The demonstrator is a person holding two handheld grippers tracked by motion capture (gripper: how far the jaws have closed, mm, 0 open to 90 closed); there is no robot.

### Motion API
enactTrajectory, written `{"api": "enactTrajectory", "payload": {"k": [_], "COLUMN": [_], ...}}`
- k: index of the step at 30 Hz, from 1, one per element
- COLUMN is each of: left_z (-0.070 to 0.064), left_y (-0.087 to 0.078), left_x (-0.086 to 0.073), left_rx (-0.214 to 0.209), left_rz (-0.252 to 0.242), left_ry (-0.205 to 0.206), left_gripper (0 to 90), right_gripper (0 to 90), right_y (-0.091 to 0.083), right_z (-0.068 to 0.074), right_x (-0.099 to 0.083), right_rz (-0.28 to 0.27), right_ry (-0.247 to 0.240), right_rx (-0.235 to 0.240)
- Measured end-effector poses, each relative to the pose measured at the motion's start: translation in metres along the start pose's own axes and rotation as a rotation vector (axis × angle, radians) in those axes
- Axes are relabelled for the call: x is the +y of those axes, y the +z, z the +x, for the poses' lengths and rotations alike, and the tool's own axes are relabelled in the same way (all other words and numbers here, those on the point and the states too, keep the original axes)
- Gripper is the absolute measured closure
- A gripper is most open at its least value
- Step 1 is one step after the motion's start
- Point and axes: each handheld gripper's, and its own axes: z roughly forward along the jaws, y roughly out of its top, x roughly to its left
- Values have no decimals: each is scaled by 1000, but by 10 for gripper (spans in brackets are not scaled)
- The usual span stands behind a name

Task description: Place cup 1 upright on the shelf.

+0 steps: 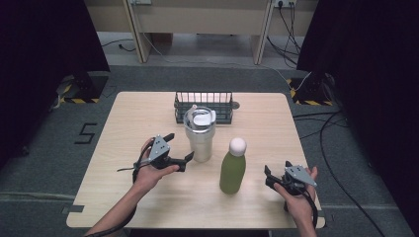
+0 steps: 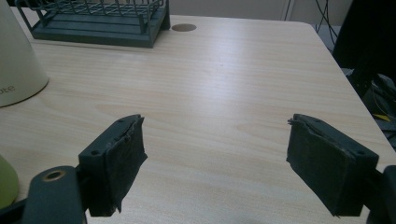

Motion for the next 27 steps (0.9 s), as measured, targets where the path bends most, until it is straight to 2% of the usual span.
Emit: {"api": "enactTrajectory", "payload": {"k": [3,13,23,27], "left_z": [-2,-9,-8,-7], "left_y": [14,40,58,64], "left_x": [3,3,4,2], "left_rx": [-17,-48,-42,-34], "left_rz": [2,19,13,5], "left_ry": [3,22,27,14], "left_gripper": [0,0,0,8], "right_gripper": [189,188,188,188], "right_y": [0,1,2,2], "right_z": [-1,-1,1,0], "right_x": [0,-1,-1,-2], "right_rz": [3,4,8,12], "right_ry": [0,-1,-2,-3], "right_rx": [-9,-7,-2,-8]}}
